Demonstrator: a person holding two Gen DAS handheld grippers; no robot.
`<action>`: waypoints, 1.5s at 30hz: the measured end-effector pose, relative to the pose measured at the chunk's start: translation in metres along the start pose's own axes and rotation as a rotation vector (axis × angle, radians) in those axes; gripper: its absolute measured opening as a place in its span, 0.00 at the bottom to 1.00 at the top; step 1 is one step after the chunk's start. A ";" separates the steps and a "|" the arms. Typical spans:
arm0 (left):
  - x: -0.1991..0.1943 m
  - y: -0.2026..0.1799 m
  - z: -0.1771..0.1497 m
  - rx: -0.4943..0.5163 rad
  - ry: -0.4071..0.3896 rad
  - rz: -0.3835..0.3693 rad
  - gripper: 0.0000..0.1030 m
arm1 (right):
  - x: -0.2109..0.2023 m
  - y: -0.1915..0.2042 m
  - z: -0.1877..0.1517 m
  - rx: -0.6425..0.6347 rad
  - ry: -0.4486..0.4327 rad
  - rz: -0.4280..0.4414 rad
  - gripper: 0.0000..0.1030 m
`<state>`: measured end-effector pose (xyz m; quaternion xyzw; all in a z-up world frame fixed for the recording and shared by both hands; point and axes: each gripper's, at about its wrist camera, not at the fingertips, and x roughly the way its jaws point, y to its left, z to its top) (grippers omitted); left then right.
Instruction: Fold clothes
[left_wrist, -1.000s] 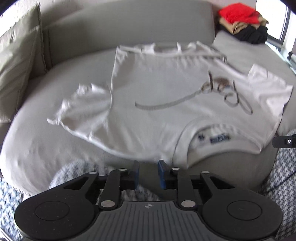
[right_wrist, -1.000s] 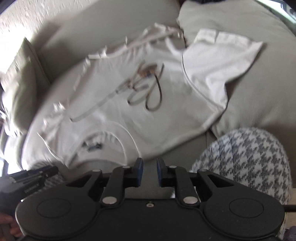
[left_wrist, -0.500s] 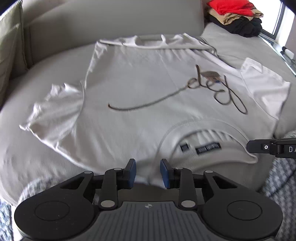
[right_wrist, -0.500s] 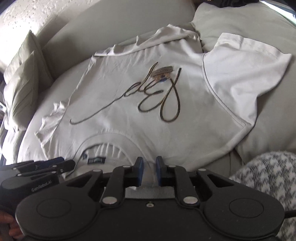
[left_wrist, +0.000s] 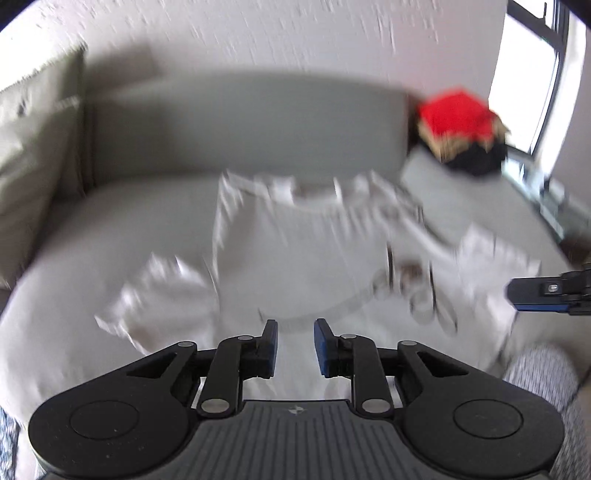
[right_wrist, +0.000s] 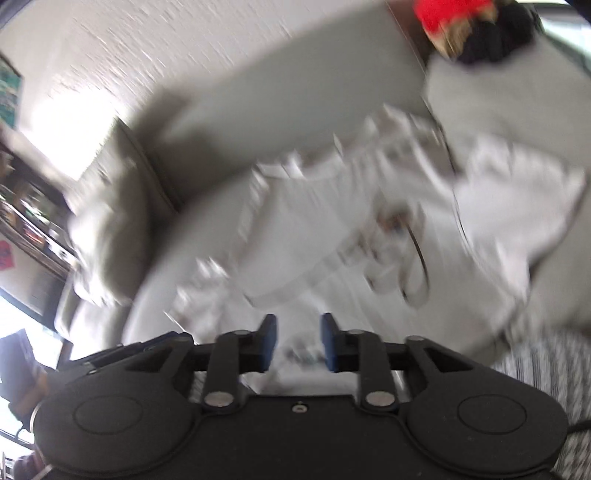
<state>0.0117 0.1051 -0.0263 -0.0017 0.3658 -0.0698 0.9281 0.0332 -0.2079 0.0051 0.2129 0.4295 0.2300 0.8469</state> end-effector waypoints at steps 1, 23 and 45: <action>-0.003 0.004 0.009 -0.004 -0.023 0.006 0.28 | -0.006 0.005 0.010 -0.013 -0.029 0.010 0.36; 0.230 0.112 0.112 -0.154 0.076 0.076 0.17 | 0.179 -0.093 0.172 0.045 -0.091 -0.207 0.21; 0.311 0.128 0.131 -0.160 0.026 0.126 0.25 | 0.333 -0.136 0.241 -0.426 -0.156 -0.410 0.03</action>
